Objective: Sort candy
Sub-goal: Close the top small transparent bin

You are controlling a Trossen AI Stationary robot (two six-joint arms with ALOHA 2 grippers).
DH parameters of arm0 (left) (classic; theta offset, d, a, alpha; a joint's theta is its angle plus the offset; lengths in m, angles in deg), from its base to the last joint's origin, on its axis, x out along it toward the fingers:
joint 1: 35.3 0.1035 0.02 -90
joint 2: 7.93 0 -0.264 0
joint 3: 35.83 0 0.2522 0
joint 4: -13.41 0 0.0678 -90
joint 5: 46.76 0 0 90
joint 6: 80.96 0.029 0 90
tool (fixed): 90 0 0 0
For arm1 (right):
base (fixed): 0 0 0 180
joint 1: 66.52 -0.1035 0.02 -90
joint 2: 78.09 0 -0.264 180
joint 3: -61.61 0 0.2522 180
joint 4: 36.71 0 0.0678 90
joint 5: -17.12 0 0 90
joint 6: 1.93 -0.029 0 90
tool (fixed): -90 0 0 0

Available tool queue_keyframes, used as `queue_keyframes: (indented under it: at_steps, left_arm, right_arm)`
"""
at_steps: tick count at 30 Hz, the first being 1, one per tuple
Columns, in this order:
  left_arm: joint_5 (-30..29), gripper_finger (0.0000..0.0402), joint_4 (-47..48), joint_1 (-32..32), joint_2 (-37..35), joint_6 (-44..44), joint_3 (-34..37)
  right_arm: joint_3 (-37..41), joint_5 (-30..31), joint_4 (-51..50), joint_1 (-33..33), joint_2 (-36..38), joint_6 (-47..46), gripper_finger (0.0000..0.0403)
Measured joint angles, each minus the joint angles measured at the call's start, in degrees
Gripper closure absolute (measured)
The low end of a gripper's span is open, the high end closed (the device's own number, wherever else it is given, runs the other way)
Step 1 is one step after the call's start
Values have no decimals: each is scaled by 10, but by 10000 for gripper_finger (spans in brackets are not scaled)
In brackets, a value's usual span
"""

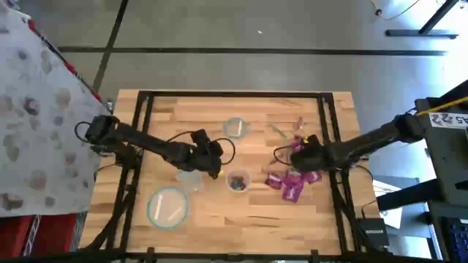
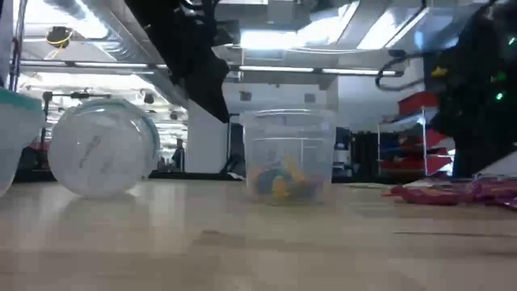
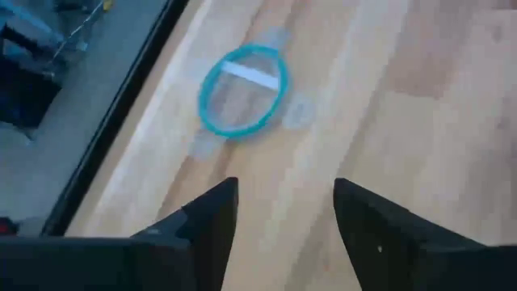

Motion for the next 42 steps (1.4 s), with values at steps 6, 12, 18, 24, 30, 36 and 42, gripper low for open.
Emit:
queue_keyframes:
  at_steps: [6,12,18,24,30,36,42]
  left_arm:
    - [-3,213,0,-18,0,-8,0]
    - [-7,213,3,-25,0,-12,0]
    - [-7,213,4,-25,0,-19,0]
    - [-6,213,4,-25,0,-25,0]
    - [-6,213,3,-25,0,-43,0]
    - [-6,213,4,-25,0,-42,0]
    - [-6,213,5,-25,0,-42,0]
  right_arm:
    - [2,-13,205,41,-68,110,300]
    - [-21,-25,337,57,-91,264,300]
    - [-72,-35,297,57,-38,368,300]
    - [-73,-227,219,52,-6,397,300]
    - [-46,-307,276,-9,-11,426,300]
    - [-43,-330,291,-60,-17,430,300]
    - [-43,-285,102,-96,-18,294,300]
